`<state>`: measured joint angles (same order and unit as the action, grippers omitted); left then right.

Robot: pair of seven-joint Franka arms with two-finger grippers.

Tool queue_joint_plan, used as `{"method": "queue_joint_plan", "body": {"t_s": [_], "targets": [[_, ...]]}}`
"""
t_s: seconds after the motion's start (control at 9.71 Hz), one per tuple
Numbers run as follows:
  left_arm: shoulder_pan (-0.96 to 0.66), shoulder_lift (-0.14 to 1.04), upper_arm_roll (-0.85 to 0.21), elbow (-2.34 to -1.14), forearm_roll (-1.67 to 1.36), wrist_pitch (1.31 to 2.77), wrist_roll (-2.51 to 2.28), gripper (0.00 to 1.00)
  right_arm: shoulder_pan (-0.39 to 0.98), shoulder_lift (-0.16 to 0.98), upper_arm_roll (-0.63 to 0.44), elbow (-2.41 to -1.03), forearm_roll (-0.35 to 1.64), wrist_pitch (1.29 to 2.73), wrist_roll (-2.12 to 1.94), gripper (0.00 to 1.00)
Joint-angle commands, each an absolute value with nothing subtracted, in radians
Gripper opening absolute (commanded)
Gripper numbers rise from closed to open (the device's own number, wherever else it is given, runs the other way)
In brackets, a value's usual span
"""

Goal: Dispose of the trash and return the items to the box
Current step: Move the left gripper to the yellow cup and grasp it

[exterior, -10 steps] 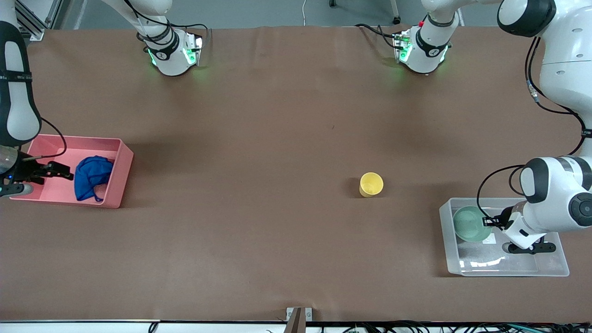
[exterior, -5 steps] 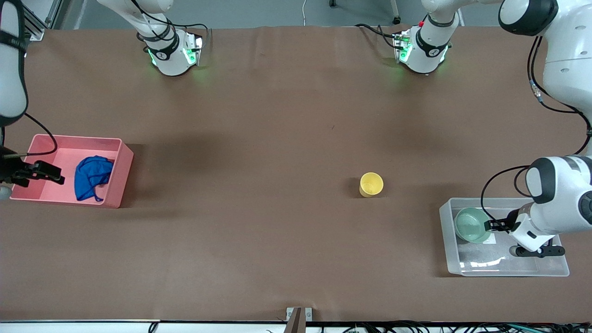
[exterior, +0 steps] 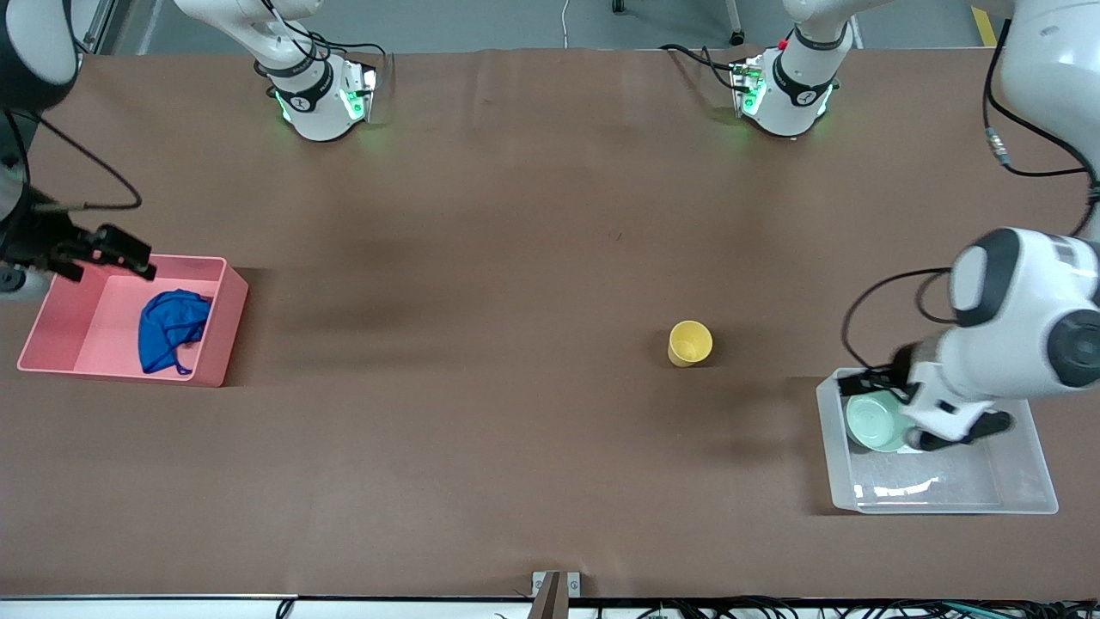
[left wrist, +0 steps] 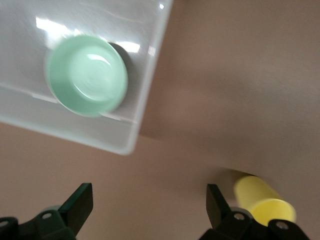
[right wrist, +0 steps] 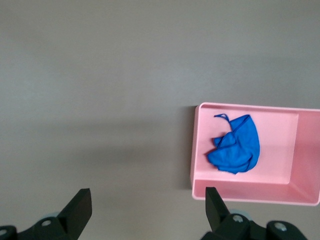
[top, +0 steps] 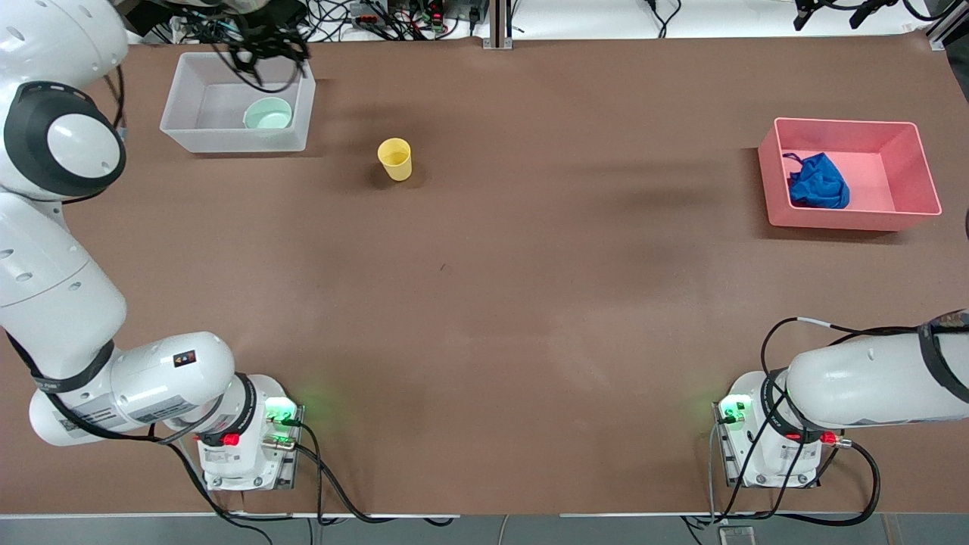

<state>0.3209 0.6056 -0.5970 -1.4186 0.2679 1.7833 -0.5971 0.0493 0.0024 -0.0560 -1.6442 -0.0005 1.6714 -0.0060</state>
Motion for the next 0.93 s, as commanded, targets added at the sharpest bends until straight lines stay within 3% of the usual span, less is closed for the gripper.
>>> {"method": "queue_joint_plan", "body": {"t_s": [0.0,0.51,0.82], "targets": [[0.333,0.617,-0.673,-1.552,0.267,1.868,-0.803,1.00,0.077,-0.057,-0.060,-1.668,-0.015,1.642,0.025,1.00],[0.328,0.569,-0.712,-1.857,0.281,2.208,-0.951,1.00,0.061,-0.031,-0.061,-1.557,-0.015,1.594,0.020,1.00],[0.321,0.557,-0.724,-1.965,0.284,2.325,-0.957,0.96,0.037,-0.005,-0.067,-1.562,-0.015,1.601,0.017,1.00]]}}
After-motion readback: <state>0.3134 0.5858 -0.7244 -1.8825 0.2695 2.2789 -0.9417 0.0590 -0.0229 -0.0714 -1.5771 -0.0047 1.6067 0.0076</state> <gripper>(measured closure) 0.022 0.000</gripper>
